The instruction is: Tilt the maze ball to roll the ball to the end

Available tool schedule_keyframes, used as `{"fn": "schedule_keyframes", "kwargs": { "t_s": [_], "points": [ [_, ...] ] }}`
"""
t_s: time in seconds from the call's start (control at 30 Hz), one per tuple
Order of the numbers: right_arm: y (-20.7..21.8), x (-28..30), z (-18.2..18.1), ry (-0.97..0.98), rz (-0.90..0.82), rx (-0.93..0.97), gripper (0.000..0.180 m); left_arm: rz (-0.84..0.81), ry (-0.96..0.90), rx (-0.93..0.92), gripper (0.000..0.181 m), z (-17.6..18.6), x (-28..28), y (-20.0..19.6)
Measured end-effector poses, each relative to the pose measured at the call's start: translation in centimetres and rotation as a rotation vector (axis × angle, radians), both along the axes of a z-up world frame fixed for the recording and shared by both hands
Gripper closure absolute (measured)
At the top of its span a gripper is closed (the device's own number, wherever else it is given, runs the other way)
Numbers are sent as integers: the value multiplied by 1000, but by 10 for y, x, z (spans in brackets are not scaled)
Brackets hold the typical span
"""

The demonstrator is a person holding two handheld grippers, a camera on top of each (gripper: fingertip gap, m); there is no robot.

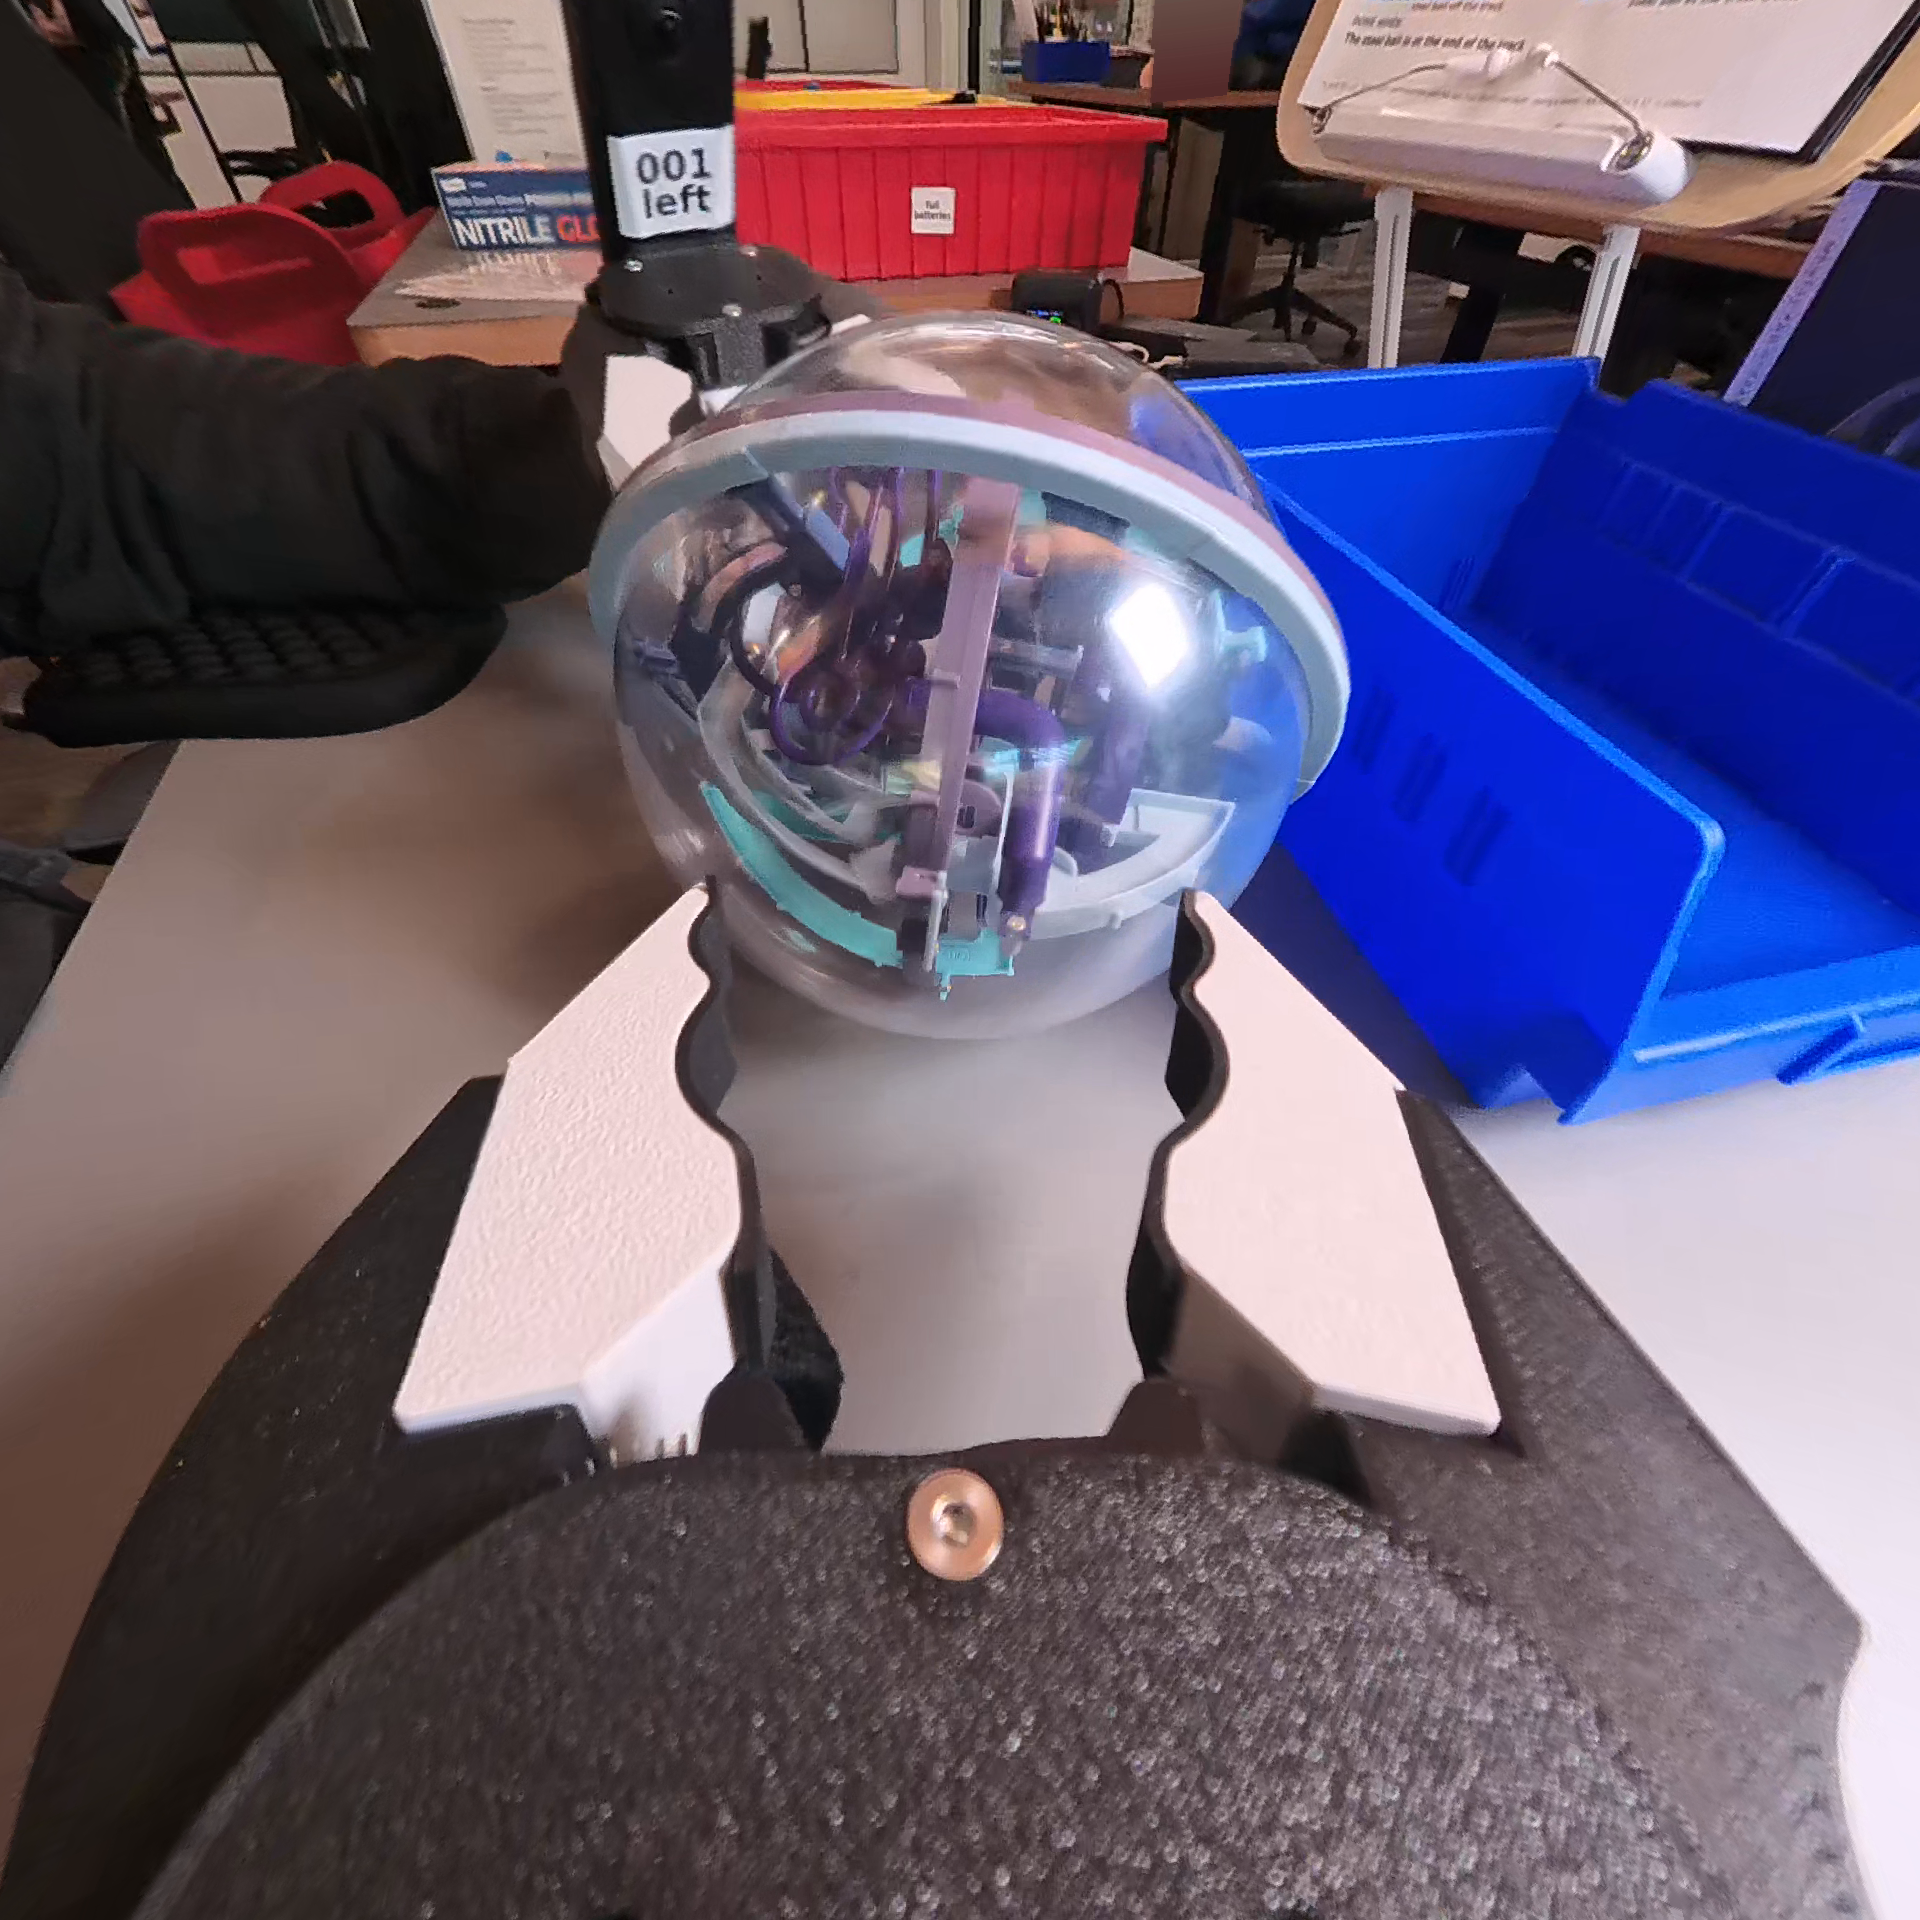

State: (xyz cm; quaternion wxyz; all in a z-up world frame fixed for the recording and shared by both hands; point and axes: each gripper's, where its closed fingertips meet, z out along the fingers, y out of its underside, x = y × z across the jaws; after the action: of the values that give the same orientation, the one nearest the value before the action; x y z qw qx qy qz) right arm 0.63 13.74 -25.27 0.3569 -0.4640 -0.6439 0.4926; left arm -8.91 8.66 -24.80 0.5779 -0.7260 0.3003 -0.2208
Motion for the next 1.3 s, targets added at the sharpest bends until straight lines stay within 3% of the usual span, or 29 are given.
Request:
{"fn": "schedule_keyframes", "kwargs": {
  "t_s": [0.13, 0.5, 0.87, 1.3],
  "points": [
    [-3, -4, 6, 19, -16, 4, 105, 23, -2, 11, 71, 7, 1, -10],
    [-17, -20, 8, 27, -23, 9, 105, 69, -51, -88, 32, -13, 14, -3],
    [-18, -24, 0, 25, -40, 10, 105, 56, -152, -122, 32, -6, 8, 0],
    [-24, -23, 10, 97, -43, 17, 110, 25, -23, 6, 32, -14, 8, -7]
  ]
}}
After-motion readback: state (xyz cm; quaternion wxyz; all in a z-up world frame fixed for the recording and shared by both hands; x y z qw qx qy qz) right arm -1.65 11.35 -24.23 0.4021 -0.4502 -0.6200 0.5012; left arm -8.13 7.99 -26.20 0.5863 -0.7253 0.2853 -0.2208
